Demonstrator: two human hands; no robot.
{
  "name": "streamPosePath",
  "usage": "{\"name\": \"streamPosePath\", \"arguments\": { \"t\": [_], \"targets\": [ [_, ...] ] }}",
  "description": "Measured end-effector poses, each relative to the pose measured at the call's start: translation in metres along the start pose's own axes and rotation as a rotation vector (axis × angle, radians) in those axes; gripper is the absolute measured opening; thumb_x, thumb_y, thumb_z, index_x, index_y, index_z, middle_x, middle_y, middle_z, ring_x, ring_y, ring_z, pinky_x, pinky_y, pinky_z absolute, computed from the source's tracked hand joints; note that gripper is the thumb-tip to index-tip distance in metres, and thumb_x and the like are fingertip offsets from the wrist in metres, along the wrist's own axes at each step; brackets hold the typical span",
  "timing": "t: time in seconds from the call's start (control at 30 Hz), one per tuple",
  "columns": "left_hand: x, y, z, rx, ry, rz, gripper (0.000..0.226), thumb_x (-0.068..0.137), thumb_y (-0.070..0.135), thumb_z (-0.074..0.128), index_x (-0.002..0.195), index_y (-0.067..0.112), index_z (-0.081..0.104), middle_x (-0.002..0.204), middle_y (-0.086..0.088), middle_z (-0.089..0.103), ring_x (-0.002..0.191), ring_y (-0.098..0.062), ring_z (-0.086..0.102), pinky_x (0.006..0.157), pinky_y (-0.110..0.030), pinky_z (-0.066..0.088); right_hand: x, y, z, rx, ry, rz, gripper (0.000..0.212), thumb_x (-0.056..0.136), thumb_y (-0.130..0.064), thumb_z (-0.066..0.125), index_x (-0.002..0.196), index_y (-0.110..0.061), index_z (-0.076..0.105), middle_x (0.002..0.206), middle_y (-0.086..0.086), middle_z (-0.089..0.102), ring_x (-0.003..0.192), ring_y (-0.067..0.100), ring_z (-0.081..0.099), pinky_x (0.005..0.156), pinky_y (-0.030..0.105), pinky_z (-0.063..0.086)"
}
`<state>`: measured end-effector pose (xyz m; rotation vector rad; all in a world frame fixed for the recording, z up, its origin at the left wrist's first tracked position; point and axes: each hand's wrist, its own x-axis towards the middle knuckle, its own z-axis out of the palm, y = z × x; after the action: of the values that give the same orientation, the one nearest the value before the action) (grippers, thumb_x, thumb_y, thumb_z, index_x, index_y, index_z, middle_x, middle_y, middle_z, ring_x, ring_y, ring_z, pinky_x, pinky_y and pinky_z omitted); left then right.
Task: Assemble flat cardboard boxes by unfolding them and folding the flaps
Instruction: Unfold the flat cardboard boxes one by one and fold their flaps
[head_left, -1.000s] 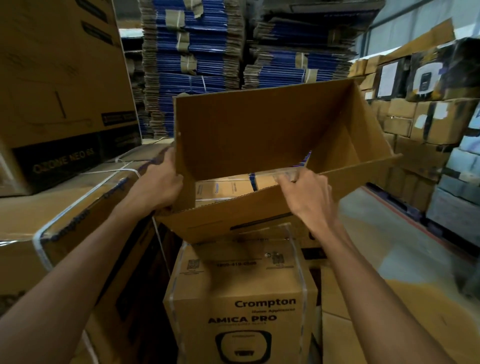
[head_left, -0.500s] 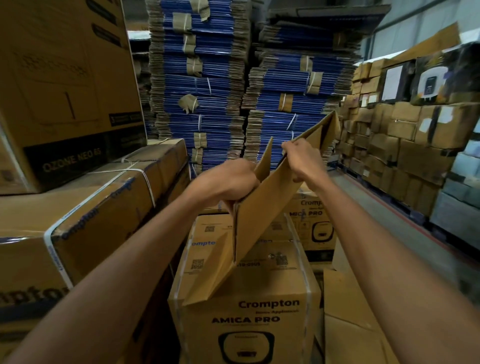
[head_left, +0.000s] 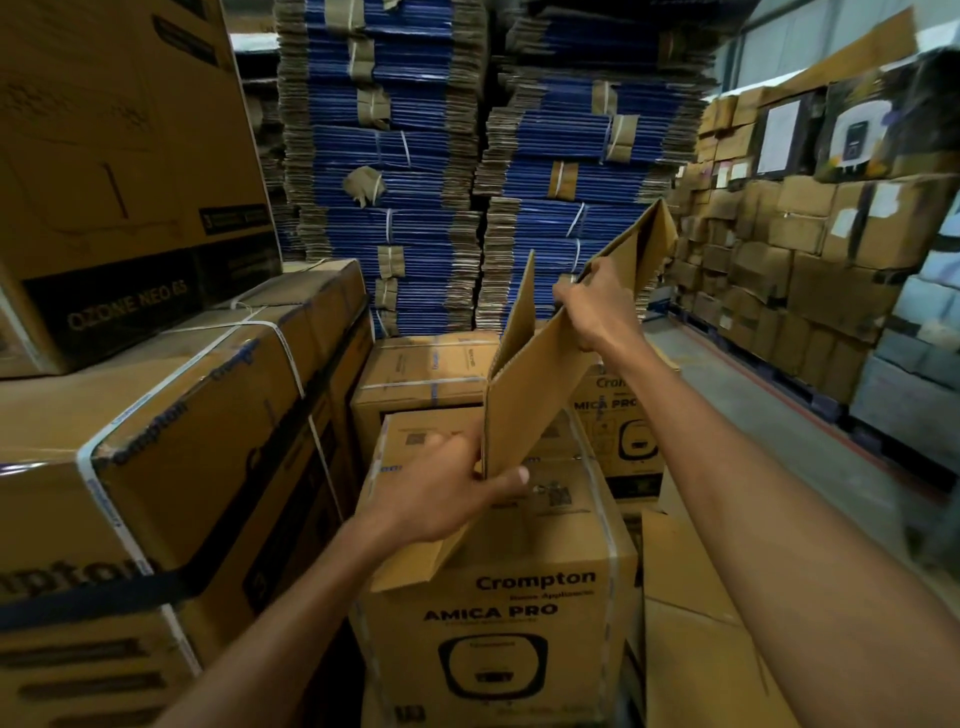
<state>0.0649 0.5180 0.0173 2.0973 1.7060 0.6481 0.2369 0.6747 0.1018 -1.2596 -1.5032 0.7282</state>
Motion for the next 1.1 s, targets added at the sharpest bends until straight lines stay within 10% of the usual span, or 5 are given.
{"name": "streamPosePath", "arguments": {
  "t": [0.13, 0.33, 0.5, 0.73, 1.1],
  "targets": [
    [0.017, 0.004, -0.002, -0.066, 0.329, -0.023, 0.035, 0.105, 0.048, 0.044, 0.102, 0.02, 0.066, 0.095, -0.004, 0.069, 0.088, -0.024, 0.064, 0.078, -0.048, 0.059, -0.016, -0.005, 0.014, 0.202, -0.002, -0.118, 0.055, 0.093, -0.046, 0.061, 0.142, -0.031, 0.042, 0.147, 0.0, 0.05, 0.129, 0.024, 0.052, 0.104, 0.054, 0.048],
    [0.055, 0.008, -0.051, -0.457, 0.561, -0.13, 0.02, 0.102, 0.028, 0.054, 0.113, 0.014, 0.063, 0.105, -0.011, 0.073, 0.087, -0.028, 0.073, 0.065, -0.046, 0.063, -0.099, 0.019, 0.034, 0.324, -0.136, -0.279, 0.019, 0.097, -0.017, 0.059, 0.081, -0.012, 0.067, 0.078, 0.01, 0.07, 0.064, 0.023, 0.064, 0.06, 0.037, 0.054],
    [0.054, -0.027, -0.031, -0.989, 0.724, -0.251, 0.023, 0.107, 0.02, 0.048, 0.12, 0.005, 0.06, 0.102, -0.016, 0.073, 0.085, -0.032, 0.075, 0.061, -0.039, 0.063, -0.16, 0.072, 0.063, 0.593, -0.626, 0.39, 0.05, 0.095, -0.05, 0.06, 0.124, -0.009, 0.063, 0.119, 0.017, 0.069, 0.084, 0.035, 0.075, 0.084, 0.049, 0.061],
    [-0.006, -0.055, 0.1, -1.616, 0.786, -0.483, 0.039, 0.108, 0.018, 0.046, 0.147, 0.014, 0.042, 0.127, -0.013, 0.067, 0.105, -0.025, 0.071, 0.066, -0.034, 0.063, -0.156, 0.146, 0.05, 1.193, 0.186, 0.722, 0.046, 0.097, -0.039, 0.063, 0.139, -0.023, 0.05, 0.123, 0.011, 0.064, 0.116, 0.035, 0.059, 0.096, 0.056, 0.049],
    [-0.035, -0.079, 0.164, -1.722, 0.596, -0.769, 0.036, 0.097, 0.023, 0.068, 0.13, 0.008, 0.062, 0.09, -0.006, 0.072, 0.044, -0.009, 0.049, 0.047, -0.02, 0.052, -0.187, 0.222, 0.052, 1.059, 0.246, 0.823, 0.052, 0.102, -0.041, 0.056, 0.147, -0.019, 0.045, 0.132, 0.01, 0.064, 0.117, 0.029, 0.061, 0.092, 0.051, 0.052]
  ]
}}
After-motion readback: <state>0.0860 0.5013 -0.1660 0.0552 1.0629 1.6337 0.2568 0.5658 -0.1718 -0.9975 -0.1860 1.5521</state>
